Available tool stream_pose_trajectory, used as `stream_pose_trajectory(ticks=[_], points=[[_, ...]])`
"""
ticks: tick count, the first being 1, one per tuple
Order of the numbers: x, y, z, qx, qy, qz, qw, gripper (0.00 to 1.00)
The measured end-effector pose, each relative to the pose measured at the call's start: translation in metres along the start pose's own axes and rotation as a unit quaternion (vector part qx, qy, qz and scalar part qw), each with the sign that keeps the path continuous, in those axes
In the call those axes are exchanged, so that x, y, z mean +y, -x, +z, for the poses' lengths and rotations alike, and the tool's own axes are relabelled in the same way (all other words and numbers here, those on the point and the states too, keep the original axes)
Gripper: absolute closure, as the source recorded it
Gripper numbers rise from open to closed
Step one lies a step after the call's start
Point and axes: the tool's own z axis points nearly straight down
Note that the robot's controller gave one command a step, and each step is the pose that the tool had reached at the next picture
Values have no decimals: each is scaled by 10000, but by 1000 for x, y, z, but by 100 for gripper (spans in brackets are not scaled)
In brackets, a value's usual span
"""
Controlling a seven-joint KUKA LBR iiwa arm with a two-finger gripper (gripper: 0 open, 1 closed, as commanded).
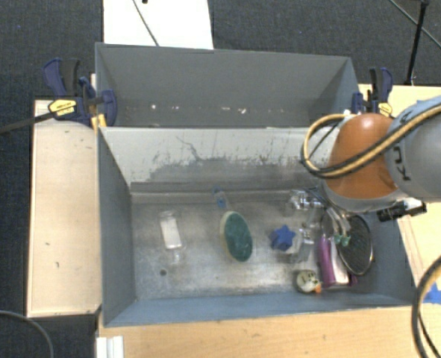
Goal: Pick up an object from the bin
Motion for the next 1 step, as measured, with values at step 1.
stream_pose_trajectory(ticks=[1], points=[[12, -13, -3, -12, 25, 525, 9986, 0]])
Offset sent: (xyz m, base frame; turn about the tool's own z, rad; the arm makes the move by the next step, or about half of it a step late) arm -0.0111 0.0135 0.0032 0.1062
